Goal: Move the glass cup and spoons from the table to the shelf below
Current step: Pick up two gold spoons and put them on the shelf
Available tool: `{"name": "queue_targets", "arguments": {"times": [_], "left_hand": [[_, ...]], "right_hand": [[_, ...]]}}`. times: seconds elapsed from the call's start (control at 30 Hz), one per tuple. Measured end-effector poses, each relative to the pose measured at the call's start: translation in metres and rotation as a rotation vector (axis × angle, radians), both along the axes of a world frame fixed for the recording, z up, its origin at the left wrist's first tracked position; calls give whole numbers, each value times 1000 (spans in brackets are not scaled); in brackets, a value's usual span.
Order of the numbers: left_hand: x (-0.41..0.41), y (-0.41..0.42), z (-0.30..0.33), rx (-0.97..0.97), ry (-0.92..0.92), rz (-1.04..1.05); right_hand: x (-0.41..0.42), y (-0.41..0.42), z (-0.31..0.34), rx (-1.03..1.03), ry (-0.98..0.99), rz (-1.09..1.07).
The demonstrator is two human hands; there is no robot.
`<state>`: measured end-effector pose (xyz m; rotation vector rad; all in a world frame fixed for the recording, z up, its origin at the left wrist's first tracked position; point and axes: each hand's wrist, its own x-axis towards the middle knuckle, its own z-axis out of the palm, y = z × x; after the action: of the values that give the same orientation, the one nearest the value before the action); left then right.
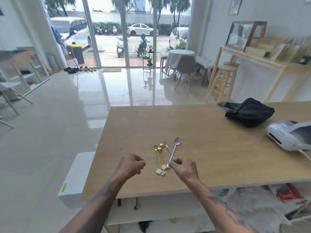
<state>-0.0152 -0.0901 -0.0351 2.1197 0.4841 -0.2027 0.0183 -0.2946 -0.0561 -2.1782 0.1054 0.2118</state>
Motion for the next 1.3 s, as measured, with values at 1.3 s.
{"name": "queue_targets", "arguments": {"times": [1.3], "left_hand": [[104,-30,-58,91,299,150]], "right_hand": [[124,64,-40,-415,320,50]]}}
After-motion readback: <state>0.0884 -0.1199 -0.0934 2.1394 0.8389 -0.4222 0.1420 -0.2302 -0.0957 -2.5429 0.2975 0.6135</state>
